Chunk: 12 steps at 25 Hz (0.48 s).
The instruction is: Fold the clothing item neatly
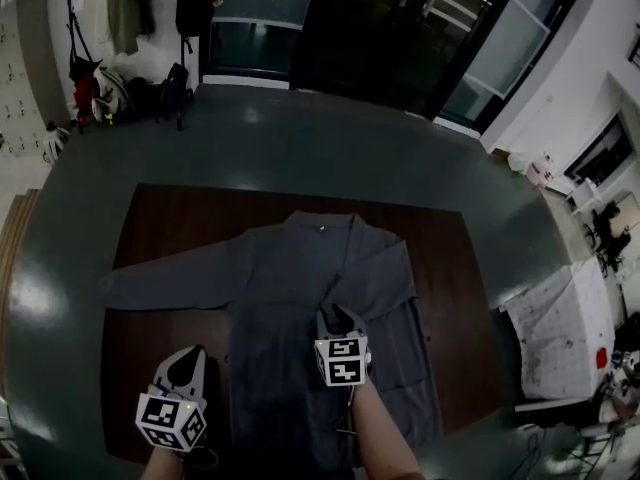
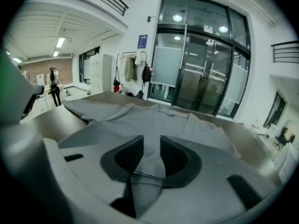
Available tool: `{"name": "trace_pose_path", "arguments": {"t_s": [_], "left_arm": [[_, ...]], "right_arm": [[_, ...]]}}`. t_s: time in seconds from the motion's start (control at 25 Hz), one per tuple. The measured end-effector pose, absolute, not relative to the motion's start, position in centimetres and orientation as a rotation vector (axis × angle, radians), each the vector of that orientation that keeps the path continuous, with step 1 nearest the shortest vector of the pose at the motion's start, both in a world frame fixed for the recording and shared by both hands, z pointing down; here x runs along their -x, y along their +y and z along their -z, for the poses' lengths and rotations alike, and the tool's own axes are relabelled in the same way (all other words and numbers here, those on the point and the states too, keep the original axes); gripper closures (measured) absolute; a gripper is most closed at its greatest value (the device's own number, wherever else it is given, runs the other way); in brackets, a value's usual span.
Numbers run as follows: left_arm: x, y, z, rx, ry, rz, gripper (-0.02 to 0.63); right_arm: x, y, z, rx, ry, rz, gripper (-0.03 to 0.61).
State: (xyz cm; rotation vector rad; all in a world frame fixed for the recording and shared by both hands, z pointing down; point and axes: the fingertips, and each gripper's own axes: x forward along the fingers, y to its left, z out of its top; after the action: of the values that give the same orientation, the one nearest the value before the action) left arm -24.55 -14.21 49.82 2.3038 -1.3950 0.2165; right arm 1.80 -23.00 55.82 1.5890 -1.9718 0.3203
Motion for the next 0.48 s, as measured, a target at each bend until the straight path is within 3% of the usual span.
{"name": "trace_pose_path", "arguments": {"t_s": [0.16,0.24,0.32,0.48], "left_arm": [[23.1,-15.1,-50.4,-2.310,-1.379,-0.239,0.606],[22.7,-15.2,-50.3,-2.313,-1.399,-0.247,0.606],[22.4,-15.3,-50.3,-2.308,-1.429,-0.250,0.606],[21.9,-14.9,-50.7,-2.285,-1.469,-0.260,0.606]], "right_arm": [[-7.4,-23.7,-56.1,-1.701,-1.886,-0.403,0.494],[-9.0,-24.3,-57.0,-1.654,-1.912,-0.455,0.452],[-9.6,-24.7,-58.2,-1.565,-1.960,-0.529,0.411],[-9.3,-23.8,-61.5,-1.357,-1.966,-0.694,0.405]]}}
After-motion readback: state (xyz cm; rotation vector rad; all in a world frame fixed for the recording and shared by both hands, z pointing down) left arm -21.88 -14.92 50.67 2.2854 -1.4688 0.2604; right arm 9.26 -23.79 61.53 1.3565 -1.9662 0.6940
